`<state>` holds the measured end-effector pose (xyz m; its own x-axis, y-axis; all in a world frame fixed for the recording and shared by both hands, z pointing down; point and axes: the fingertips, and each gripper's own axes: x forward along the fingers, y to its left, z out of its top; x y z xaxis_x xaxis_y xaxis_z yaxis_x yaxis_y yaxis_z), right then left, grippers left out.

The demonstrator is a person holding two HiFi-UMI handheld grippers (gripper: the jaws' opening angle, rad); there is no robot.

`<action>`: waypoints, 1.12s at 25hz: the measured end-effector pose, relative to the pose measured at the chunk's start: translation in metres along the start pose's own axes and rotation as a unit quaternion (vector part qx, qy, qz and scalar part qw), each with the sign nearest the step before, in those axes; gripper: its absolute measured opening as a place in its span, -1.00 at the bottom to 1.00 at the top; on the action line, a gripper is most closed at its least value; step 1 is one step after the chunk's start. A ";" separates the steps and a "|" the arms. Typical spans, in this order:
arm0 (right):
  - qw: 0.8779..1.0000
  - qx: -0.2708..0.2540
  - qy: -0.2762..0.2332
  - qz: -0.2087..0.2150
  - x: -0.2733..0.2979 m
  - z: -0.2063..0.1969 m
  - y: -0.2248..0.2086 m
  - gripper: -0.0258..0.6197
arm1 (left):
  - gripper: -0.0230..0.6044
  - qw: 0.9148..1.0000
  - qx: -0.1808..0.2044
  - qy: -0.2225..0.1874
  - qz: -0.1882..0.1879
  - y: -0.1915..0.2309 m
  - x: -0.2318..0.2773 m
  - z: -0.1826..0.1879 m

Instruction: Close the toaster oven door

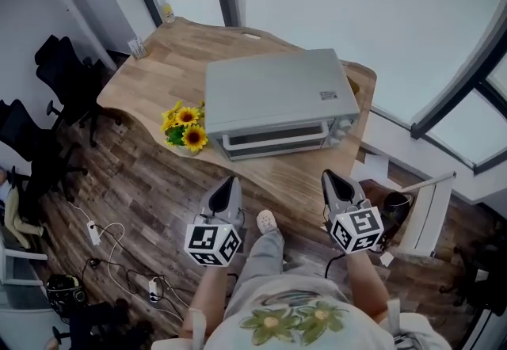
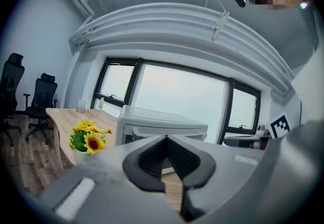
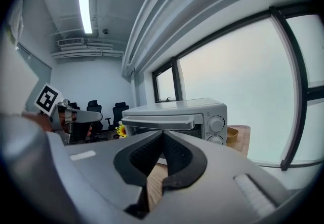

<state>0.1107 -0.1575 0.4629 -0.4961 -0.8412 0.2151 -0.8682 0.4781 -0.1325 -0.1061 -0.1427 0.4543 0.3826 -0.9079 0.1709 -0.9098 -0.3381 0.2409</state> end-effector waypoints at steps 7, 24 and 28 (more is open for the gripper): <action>1.000 -0.015 0.003 0.015 -0.036 -0.014 0.031 -0.92 | -0.92 0.999 0.019 0.004 -0.036 -0.042 -0.033 -0.014; 1.000 -0.015 0.016 0.014 -0.089 -0.036 0.061 -0.92 | -0.92 0.998 0.027 0.020 -0.054 -0.082 -0.080 -0.040; 1.000 -0.016 0.018 0.012 -0.095 -0.039 0.063 -0.92 | -0.92 0.998 0.027 0.022 -0.055 -0.085 -0.087 -0.044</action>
